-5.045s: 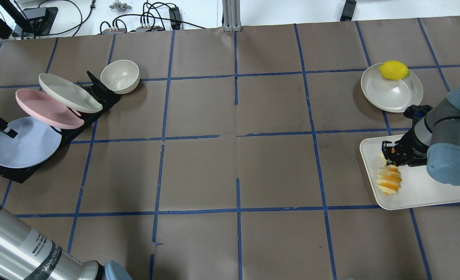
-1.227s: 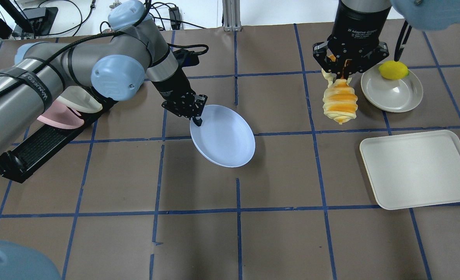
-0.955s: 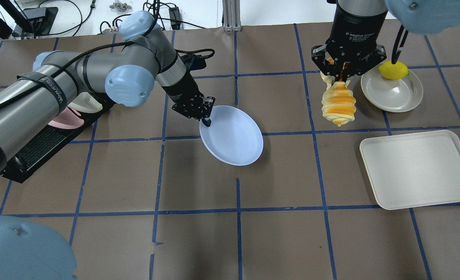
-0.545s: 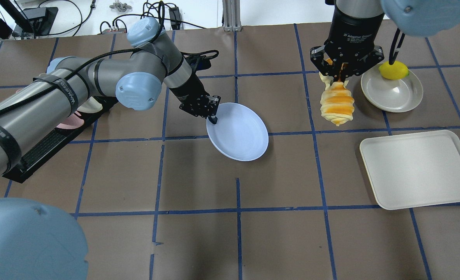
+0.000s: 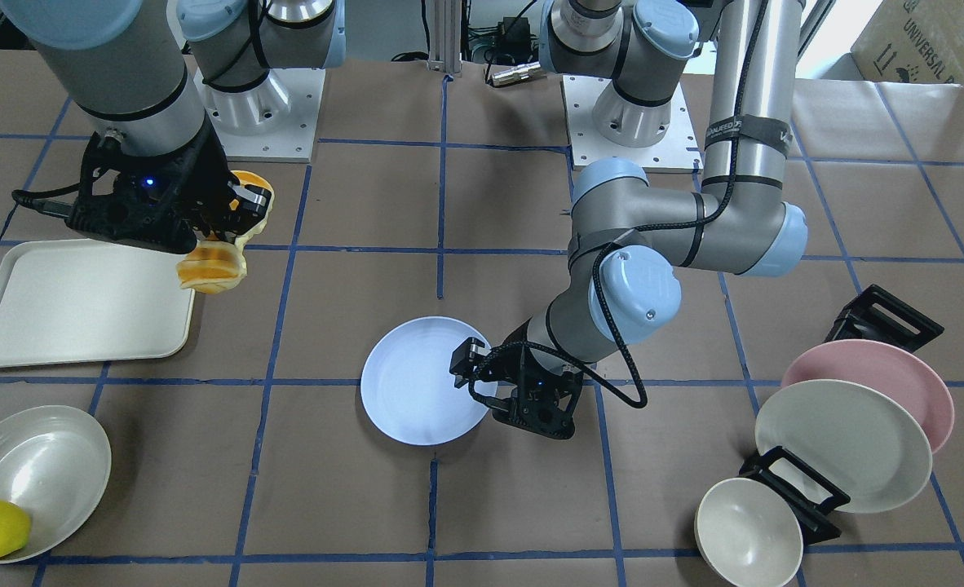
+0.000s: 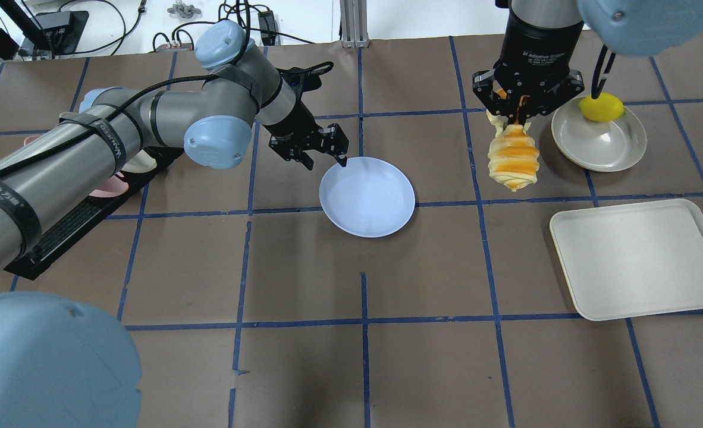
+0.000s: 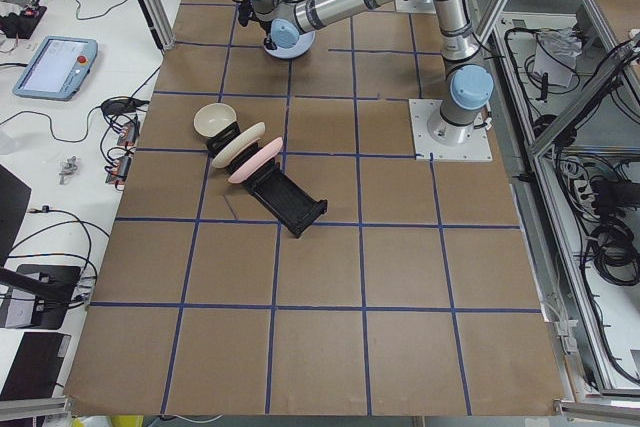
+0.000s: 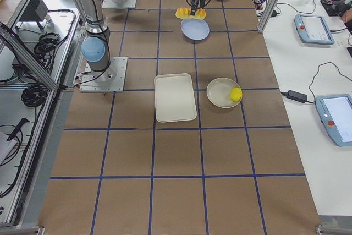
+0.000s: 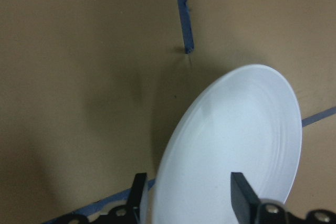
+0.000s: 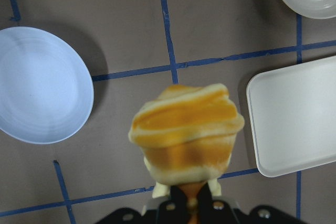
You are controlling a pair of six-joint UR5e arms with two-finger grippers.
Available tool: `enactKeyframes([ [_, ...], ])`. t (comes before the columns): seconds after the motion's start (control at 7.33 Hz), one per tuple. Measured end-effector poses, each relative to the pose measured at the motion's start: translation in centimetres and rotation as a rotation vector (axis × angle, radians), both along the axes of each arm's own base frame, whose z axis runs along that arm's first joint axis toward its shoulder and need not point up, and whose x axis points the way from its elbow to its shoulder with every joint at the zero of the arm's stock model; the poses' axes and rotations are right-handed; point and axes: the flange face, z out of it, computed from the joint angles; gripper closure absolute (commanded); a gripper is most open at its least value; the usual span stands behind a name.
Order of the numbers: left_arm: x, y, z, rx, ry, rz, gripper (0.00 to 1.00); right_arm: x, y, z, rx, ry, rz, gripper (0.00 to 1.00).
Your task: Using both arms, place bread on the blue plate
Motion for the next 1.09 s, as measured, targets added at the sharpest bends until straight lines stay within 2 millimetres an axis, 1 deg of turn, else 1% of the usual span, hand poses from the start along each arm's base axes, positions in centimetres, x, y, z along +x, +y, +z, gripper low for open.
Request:
enactKeyframes([
  [0.14,1.0,0.3,2.0,-0.015,-0.040,0.010,0.00,1.0,-0.2,-0.7,0.001,0.001,0.005,0.93],
  [0.27,2.3,1.1,4.7,-0.025,-0.100,0.020,0.00,2.9,-0.7,-2.0,-0.008,0.004,0.012,0.93],
  [0.55,5.8,3.9,11.1,-0.028,-0.216,0.038,0.00,7.7,-2.3,-5.9,-0.033,0.011,0.018,0.93],
  [0.68,7.2,5.6,14.1,-0.023,-0.246,0.036,0.00,9.9,-2.6,-7.9,-0.026,0.013,0.041,0.93],
  [0.82,8.2,7.3,16.8,-0.021,-0.286,0.031,0.00,11.7,-2.7,-9.7,-0.012,0.015,0.068,0.93],
  [0.95,8.9,8.5,19.3,-0.013,-0.332,0.026,0.00,13.3,-2.8,-11.6,0.004,0.016,0.101,0.93],
  [1.09,9.2,8.8,21.3,0.000,-0.357,0.021,0.00,14.9,-2.8,-13.8,0.030,0.017,0.152,0.93],
])
